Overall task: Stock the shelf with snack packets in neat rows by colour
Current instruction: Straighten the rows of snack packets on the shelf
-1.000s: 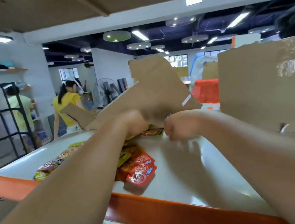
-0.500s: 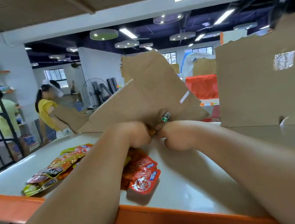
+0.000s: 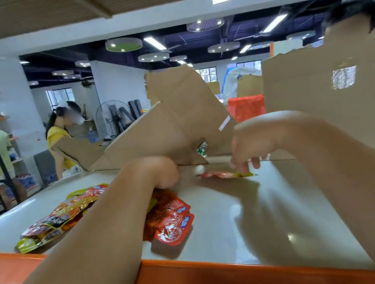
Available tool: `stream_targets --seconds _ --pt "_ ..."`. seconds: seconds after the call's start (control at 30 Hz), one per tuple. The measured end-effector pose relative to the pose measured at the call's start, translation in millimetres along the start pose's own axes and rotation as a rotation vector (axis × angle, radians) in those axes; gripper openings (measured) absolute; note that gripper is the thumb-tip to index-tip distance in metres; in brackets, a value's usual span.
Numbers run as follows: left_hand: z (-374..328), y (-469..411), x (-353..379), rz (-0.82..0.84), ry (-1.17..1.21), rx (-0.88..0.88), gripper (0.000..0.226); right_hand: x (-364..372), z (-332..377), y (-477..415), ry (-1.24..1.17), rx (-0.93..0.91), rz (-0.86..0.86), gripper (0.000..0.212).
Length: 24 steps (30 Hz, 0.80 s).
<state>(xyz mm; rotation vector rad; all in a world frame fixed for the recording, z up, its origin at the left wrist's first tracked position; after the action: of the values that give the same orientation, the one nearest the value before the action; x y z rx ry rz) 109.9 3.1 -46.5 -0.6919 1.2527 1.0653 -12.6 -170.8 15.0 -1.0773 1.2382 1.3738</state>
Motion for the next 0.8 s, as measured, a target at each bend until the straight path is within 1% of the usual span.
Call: stream_targets --seconds 0.07,0.1,0.2,0.27,0.33,0.43,0.57,0.67,0.73,0.8 --pt "0.3 -3.0 4.0 0.026 0.005 0.007 0.039 -0.4 -8.4 5.8 -0.062 0.034 0.072 0.026" --pt "-0.9 -7.1 6.4 0.032 -0.014 0.03 0.038 -0.6 -10.2 6.1 -0.075 0.04 0.063 0.028" --pt "-4.7 -3.2 4.8 0.019 0.018 0.015 0.036 4.2 -6.5 -0.8 0.02 0.007 -0.001 0.027" --pt "-5.4 -1.1 4.7 0.01 0.036 -0.005 0.036 11.7 -2.5 -6.1 0.066 -0.001 0.024 0.029" --pt "-4.0 -1.8 1.7 -0.055 0.055 0.0 0.033 19.3 -0.8 -10.7 0.075 0.006 0.079 0.033" --pt "-2.3 -2.8 -1.5 -0.109 0.064 0.016 0.029 24.7 -1.0 -16.2 0.135 -0.01 0.11 0.037" --pt "-4.4 -1.8 -0.4 -0.087 0.046 -0.02 0.04 27.0 -5.9 -19.4 0.11 -0.005 0.1 0.037" --pt "-4.4 -0.4 -0.3 -0.082 0.074 -0.02 0.043 26.9 -8.8 -21.3 0.095 -0.005 0.092 0.037" --pt "-4.1 1.1 -3.9 -0.126 0.157 0.015 0.036 26.7 -11.3 -21.0 0.066 -0.001 0.097 0.034" --pt "-1.1 -1.4 -8.9 -0.252 0.301 0.057 0.021 26.0 -13.4 -18.0 0.037 0.009 0.117 0.033"
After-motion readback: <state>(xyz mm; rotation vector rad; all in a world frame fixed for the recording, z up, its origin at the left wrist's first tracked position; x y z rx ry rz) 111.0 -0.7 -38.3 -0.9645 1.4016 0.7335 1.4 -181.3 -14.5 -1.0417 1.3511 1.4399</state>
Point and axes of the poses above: each hand's wrist, its own y-axis away from the middle knuckle, its own x-axis out of the palm, z = x × y, the point moved 3 cm from there along -y, towards the middle knuckle, and after that the axes turned 4 degrees about -x, right-handed, at the moved point
